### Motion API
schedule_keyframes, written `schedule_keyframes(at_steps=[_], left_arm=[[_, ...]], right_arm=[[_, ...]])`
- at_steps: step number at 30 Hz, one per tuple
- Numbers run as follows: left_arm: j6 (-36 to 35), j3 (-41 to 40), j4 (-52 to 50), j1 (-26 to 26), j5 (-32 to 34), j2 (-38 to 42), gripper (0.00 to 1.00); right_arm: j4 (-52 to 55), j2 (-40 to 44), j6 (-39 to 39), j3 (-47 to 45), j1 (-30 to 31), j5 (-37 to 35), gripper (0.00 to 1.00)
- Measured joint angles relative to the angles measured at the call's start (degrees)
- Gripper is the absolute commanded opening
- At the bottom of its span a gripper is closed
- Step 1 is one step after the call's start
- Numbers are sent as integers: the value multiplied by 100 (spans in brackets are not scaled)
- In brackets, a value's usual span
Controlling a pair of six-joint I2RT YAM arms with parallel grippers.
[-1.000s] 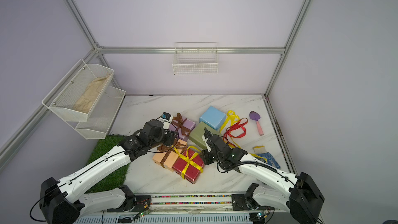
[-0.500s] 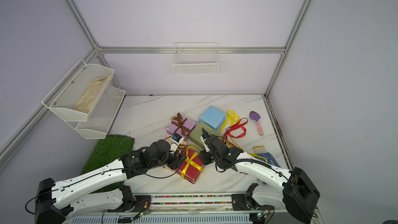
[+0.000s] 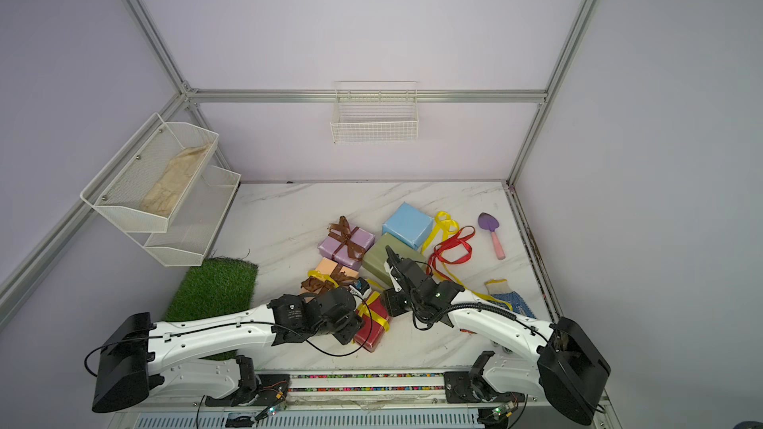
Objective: Untie the ribbon bows on the gift boxes
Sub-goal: Untie the ribbon from the gift box.
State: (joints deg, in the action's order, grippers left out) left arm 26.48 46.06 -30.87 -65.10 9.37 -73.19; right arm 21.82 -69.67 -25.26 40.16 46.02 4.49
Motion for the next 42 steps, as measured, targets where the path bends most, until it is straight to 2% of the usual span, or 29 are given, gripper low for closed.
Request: schedule_keyframes(at_steps=[4, 16, 29, 36, 42], left_arm=[[111, 46, 57, -20, 179, -74, 47], [247, 129, 256, -24, 326, -293, 38], [304, 170, 291, -57, 278, -343, 16], [339, 170, 258, -61, 297, -11, 6], [396, 170, 223, -61, 433, 560, 4]], right_arm=[[-39, 0, -4, -72, 0, 2, 47], [-111, 0, -17, -142, 0, 11, 47], [-127, -50, -13, -149, 0, 13, 51], [-214, -50, -15, -227, 0, 13, 51], [-326, -94, -15, -304, 0, 28, 53]])
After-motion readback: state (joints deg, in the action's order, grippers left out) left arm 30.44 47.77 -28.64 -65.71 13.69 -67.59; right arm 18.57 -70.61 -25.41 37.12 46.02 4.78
